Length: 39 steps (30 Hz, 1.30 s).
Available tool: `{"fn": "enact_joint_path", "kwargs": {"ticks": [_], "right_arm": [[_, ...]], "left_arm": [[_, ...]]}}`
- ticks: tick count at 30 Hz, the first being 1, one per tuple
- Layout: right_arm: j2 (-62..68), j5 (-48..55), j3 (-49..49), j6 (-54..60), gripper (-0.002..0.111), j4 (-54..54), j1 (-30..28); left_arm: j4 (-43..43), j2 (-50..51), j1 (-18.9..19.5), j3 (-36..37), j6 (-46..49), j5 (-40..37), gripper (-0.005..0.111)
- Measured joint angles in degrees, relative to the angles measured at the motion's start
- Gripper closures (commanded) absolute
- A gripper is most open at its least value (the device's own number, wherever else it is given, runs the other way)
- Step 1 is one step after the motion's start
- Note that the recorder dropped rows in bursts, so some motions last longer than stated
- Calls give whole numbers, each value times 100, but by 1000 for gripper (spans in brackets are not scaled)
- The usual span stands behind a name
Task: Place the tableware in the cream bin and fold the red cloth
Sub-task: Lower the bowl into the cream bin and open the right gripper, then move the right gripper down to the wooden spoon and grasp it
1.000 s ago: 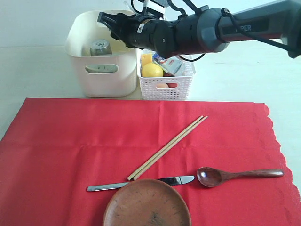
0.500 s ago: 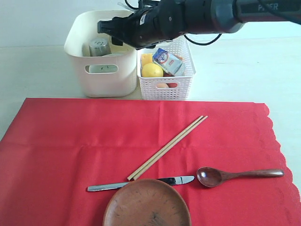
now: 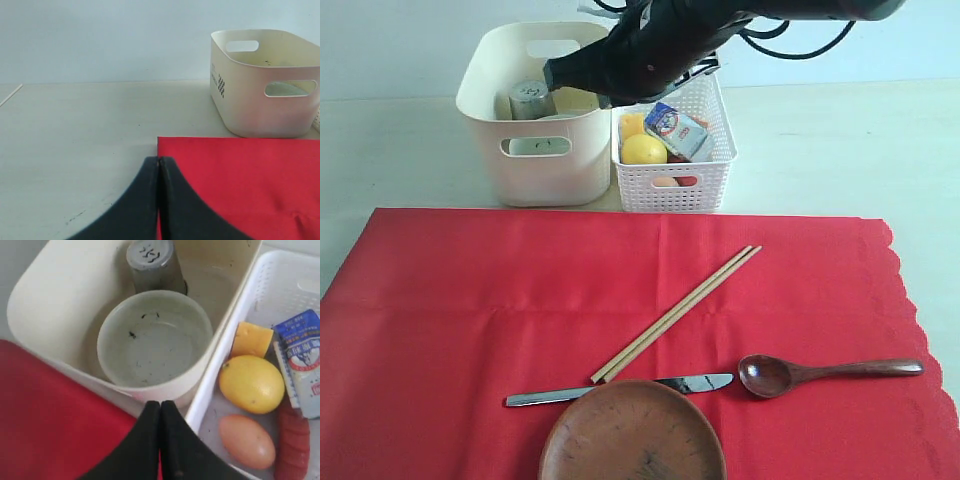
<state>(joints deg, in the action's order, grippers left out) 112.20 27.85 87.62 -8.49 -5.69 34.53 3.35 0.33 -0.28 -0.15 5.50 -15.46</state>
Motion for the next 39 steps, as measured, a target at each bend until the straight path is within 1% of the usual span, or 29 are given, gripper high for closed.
{"fn": "enact_joint_path", "kwargs": {"ticks": [6, 15, 18, 23, 29, 31, 34, 37, 39], "right_arm": [[-560, 56, -765, 317, 108, 0, 0], [-1708, -32, -2546, 663, 108, 0, 0], [-1947, -50, -3086, 779, 108, -157, 33], [-2075, -199, -3924, 1083, 108, -427, 375], [-2079, -286, -4348, 1136, 107, -489, 710], [-2079, -174, -4348, 1148, 100, -489, 726], [-2088, 193, -4348, 1019, 85, -197, 735], [-2088, 741, -4359, 367, 68, 532, 735], [-2088, 1121, -4380, -149, 59, 1144, 735]], "left_arm": [[0, 0, 0, 0, 0, 0, 106], [0, 0, 0, 0, 0, 0, 106], [0, 0, 0, 0, 0, 0, 106], [0, 0, 0, 0, 0, 0, 106], [0, 0, 0, 0, 0, 0, 106], [0, 0, 0, 0, 0, 0, 106], [0, 0, 0, 0, 0, 0, 106], [0, 0, 0, 0, 0, 0, 106], [0, 0, 0, 0, 0, 0, 106]]}}
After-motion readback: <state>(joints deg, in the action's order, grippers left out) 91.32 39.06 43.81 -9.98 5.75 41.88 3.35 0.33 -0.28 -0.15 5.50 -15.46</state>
